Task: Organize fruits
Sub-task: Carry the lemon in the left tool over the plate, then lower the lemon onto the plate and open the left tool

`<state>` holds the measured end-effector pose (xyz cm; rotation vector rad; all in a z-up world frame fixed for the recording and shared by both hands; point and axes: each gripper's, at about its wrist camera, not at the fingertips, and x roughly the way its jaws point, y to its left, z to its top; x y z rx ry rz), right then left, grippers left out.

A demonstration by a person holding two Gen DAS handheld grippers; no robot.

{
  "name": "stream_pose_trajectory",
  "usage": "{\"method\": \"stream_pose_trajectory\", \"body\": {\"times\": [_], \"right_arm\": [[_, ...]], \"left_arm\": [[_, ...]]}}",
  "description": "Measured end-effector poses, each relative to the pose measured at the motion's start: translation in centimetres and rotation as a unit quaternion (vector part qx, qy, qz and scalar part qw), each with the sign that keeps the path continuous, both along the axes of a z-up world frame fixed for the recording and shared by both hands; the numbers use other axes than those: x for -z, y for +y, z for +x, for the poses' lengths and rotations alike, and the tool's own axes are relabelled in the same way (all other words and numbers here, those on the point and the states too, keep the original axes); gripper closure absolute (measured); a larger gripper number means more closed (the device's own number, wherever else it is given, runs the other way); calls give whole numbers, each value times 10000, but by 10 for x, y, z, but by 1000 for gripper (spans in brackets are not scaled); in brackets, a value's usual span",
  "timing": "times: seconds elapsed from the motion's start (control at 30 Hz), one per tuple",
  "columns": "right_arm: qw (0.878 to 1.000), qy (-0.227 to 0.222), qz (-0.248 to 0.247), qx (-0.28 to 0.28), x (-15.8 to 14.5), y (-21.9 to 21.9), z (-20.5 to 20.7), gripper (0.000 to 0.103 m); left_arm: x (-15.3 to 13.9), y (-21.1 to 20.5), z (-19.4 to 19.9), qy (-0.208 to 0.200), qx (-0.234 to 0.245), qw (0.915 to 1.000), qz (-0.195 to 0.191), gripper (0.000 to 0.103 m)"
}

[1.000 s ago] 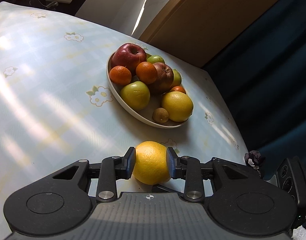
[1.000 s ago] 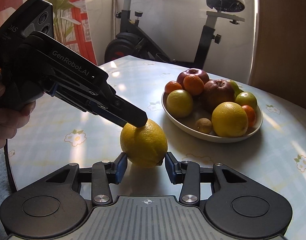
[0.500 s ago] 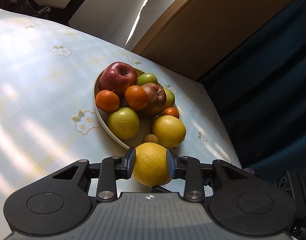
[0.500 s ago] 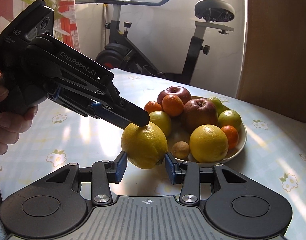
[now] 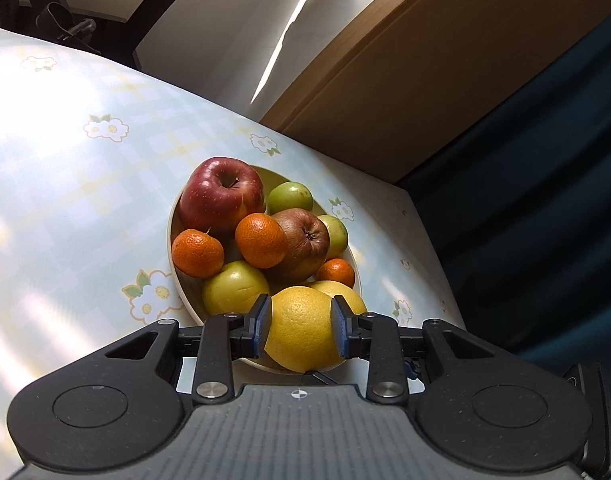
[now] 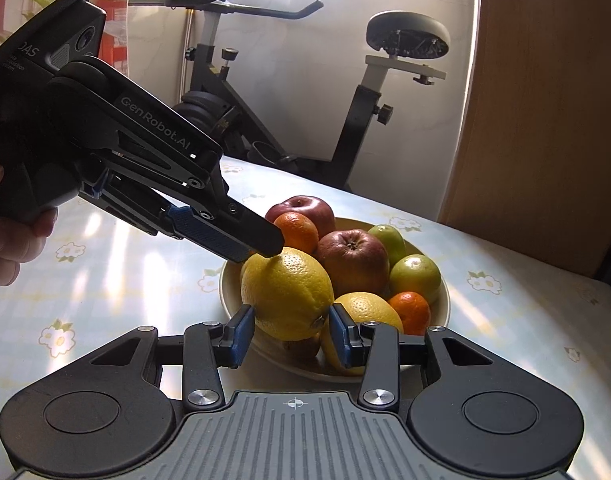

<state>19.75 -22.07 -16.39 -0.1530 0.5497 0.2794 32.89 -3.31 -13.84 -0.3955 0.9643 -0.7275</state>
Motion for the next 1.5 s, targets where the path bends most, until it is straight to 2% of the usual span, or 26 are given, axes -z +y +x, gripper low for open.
{"method": "stream_pose_trajectory", "body": {"times": [0.1, 0.4, 0.7, 0.97, 1.1, 1.33, 1.43, 1.5], "right_arm": [[9999, -68, 97, 65, -4, -5, 6, 65], [9995, -290, -57, 134, -11, 1, 16, 60], [9999, 55, -44, 158, -1, 6, 10, 60], [9997, 166, -145, 139, 5, 14, 4, 59], [9993, 257, -220, 137, 9, 18, 2, 58], [9988, 340, -304, 157, 11, 21, -1, 50], [9987, 359, -303, 184, 10, 21, -1, 49], [9987, 349, -296, 204, 9, 21, -2, 47]], "left_arm": [[-2, 0, 0, -75, -36, 9999, 65, 71], [-4, 12, -2, -285, -280, 9988, 282, 71], [-11, 20, -16, -641, -416, 9945, 716, 70], [-8, 31, -25, -704, -630, 9895, 1097, 67], [-7, 37, -29, -701, -699, 9882, 1170, 63], [-7, 42, -35, -771, -786, 9847, 1349, 61], [-7, 43, -36, -800, -844, 9831, 1414, 50], [-8, 46, -39, -824, -890, 9823, 1425, 49]]}}
